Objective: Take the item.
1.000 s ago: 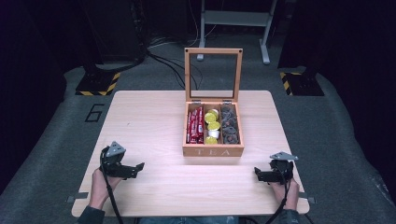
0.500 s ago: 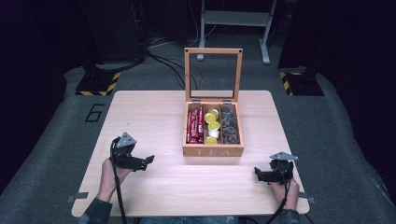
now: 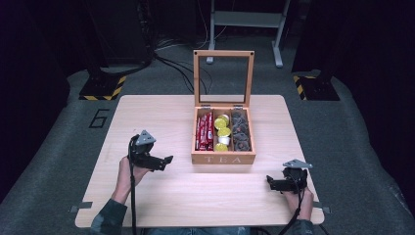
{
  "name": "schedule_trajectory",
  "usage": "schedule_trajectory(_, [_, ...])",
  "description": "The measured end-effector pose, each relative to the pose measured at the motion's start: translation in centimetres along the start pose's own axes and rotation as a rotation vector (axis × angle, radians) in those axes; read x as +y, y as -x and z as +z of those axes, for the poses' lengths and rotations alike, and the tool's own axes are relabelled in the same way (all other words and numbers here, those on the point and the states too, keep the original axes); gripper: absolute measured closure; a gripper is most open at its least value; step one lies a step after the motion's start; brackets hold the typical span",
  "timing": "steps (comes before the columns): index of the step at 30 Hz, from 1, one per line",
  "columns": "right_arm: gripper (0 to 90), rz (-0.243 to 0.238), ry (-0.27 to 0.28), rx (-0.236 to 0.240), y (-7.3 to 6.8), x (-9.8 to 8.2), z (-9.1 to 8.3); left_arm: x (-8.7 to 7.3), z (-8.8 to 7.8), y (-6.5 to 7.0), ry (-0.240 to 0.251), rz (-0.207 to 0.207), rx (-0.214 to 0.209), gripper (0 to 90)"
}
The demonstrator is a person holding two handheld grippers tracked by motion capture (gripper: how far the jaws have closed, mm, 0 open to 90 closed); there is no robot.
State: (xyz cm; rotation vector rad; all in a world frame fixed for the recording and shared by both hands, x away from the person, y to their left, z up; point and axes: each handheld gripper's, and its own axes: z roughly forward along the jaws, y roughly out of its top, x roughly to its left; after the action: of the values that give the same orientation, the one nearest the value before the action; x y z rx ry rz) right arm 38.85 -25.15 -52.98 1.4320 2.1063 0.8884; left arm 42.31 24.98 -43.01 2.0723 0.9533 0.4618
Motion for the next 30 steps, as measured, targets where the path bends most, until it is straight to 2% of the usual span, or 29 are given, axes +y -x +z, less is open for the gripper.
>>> schedule_trajectory(4, [0.1, 0.001, 0.000, 0.000, 0.0, 0.0, 0.0, 1.0, 0.8, 0.4, -0.005, 0.017, 0.000, 1.1])
schedule_trajectory(15, [0.3, 0.000, 0.001, 0.001, 0.0, 0.0, 0.0, 3.5, 2.8, 1.2, -0.008, 0.038, -0.039, 1.7])
schedule_trajectory(30, [0.6, 0.000, 0.002, 0.002, 0.0, 0.0, 0.0, 7.0, 6.3, 3.0, -0.029, 0.078, -0.076, 5.3])
